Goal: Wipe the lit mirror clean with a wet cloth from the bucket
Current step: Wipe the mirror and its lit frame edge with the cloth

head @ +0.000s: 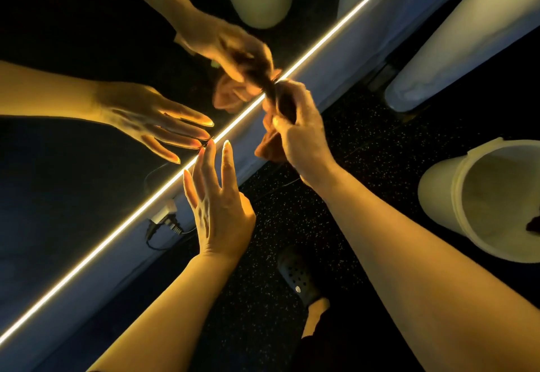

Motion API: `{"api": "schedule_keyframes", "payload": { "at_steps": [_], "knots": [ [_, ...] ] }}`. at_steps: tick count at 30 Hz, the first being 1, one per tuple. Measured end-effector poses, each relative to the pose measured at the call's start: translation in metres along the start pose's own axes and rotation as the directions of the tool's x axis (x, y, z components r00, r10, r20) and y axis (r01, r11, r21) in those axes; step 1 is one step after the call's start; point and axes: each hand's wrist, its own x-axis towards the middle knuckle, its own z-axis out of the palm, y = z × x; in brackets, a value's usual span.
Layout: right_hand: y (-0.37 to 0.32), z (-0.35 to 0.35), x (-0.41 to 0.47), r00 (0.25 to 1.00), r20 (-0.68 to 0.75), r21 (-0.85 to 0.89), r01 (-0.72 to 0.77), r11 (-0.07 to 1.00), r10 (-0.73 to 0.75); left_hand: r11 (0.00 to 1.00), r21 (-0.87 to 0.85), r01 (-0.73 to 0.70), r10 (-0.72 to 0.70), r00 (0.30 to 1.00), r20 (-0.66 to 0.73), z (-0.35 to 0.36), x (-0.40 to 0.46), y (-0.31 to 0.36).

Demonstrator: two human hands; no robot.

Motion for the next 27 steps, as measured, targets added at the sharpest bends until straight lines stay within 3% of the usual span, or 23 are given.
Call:
{"api": "schedule_keyframes", "payload": {
  "at_steps": [2, 7, 12, 16, 20, 24, 25, 27],
  "knots": [
    [0.009, 0.013, -0.01, 0.996, 0.086, -0.13, 0.022, 0.991, -0.01, 1.0, 0.011, -0.004, 0.004, 1.0, -0.005, -0.003, -0.004, -0.007],
    [0.006, 0.017, -0.021, 0.991, -0.088, -0.074, 0.098, 0.992, -0.104, 0.997, 0.071, 0.012, -0.011, 1.0, -0.015, -0.01, -0.018, -0.026],
    [0.022, 0.026, -0.027, 0.997, 0.07, -0.203, 0.023, 0.979, -0.009, 0.996, 0.065, 0.068, -0.065, 0.997, -0.049, -0.012, -0.039, -0.044],
    [0.031, 0.024, -0.018, 0.983, -0.174, -0.264, 0.002, 0.964, -0.049, 0.989, 0.062, 0.131, -0.127, 0.99, -0.064, -0.009, -0.048, -0.056],
    [0.04, 0.04, -0.019, 0.995, 0.072, -0.247, -0.042, 0.968, 0.062, 0.989, 0.07, 0.13, -0.123, 0.988, -0.092, -0.004, -0.048, -0.063],
    [0.047, 0.036, -0.011, 0.994, -0.094, -0.226, -0.084, 0.97, 0.064, 0.985, 0.06, 0.163, -0.154, 0.979, -0.133, -0.003, -0.05, -0.065],
    [0.045, 0.033, -0.011, 0.995, -0.045, -0.219, -0.099, 0.971, 0.091, 0.982, 0.055, 0.182, -0.173, 0.975, -0.141, -0.004, -0.052, -0.064],
    [0.039, 0.032, -0.019, 0.969, 0.195, -0.218, -0.109, 0.97, 0.153, 0.97, 0.031, 0.241, -0.234, 0.961, -0.148, -0.007, -0.055, -0.064]
  ]
}}
